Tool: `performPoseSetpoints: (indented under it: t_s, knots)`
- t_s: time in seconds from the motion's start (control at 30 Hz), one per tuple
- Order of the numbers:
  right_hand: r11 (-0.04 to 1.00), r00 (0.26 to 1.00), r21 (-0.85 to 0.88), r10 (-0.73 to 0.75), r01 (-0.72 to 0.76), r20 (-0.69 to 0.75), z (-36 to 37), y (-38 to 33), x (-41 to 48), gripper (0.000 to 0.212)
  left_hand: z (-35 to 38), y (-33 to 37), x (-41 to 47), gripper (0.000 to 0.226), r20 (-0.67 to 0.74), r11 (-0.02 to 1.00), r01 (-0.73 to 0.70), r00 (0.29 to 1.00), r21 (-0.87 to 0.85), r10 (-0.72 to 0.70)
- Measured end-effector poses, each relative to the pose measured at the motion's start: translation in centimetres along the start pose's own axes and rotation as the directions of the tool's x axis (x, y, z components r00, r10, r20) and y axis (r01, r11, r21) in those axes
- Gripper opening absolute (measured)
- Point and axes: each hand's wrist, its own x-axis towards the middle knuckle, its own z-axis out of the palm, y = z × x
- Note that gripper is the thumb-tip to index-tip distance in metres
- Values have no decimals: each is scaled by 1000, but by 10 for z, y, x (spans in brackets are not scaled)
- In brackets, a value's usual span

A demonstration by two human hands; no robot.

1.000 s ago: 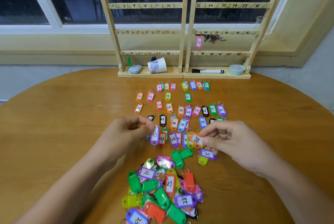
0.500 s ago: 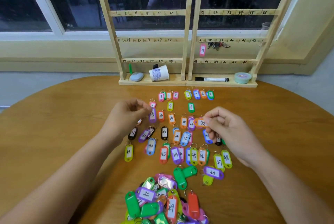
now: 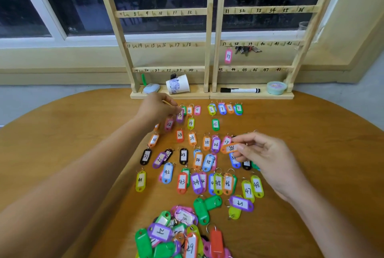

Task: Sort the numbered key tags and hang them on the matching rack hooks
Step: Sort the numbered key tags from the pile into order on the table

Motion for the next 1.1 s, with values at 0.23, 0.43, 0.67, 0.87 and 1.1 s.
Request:
performPoseSetpoints:
  t_s: [0.23, 0.43, 0.67, 0.87, 1.1]
  knots:
    - [998, 997, 64, 21, -17, -72, 0, 4, 3, 15, 16, 0, -5, 21, -13, 982, 0, 1000, 189, 3]
    - [999, 997, 45, -11, 15, -72, -3, 3, 3, 8, 18, -1, -16, 21, -36, 949, -118, 990, 292, 135]
    - [999, 1000, 39, -21, 22, -13, 2, 4, 2, 8, 33, 23, -79, 12, 217, 918, -384, 909, 105, 355]
    - [995, 1000, 97, -20, 18, 19, 10, 6, 0, 12, 44, 28, -124, 11, 473, 927, -370, 808, -56, 351]
    - [966, 1000, 258, -27, 27, -3, 7, -1, 1, 26, 57, 27, -138, 9, 353, 933, -103, 907, -344, 231]
